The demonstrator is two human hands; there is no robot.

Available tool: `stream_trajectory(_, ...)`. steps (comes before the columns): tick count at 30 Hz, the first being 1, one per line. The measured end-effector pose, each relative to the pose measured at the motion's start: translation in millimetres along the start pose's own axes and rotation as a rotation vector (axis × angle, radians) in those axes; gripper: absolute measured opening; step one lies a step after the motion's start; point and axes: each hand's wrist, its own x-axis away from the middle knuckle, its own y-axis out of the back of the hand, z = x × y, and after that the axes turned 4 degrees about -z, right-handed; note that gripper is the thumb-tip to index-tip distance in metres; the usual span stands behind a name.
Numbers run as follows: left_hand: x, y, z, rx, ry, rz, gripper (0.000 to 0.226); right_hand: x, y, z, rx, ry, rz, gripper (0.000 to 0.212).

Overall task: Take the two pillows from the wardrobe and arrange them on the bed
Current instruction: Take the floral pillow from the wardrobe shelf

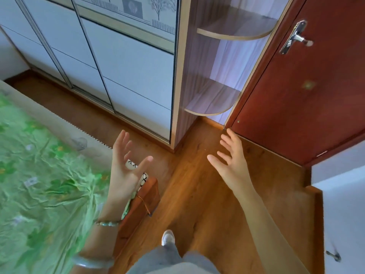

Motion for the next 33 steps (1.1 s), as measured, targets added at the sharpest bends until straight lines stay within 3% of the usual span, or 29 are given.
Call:
stream_trajectory(9, -116.1, -10.9, 19.3, 0.012, 0.046, -0.149, 0.094, -153.0, -66.8, 17.9, -0.038, 0.085, 0.243, 0.078)
stream_trajectory(24, -308.8, -48.2, 32.5, -0.136, 0.057, -0.632, 0.09, -408.3, -222.8, 62.9, -0.058, 0.333, 0.829, 0.077)
stream_trajectory(33, -389.6, 10.3, 54.7, -0.223, 0.083, -0.806, 0.089, -478.6, -337.6, 100.3, -0.099, 0.358, 0.953, 0.075)
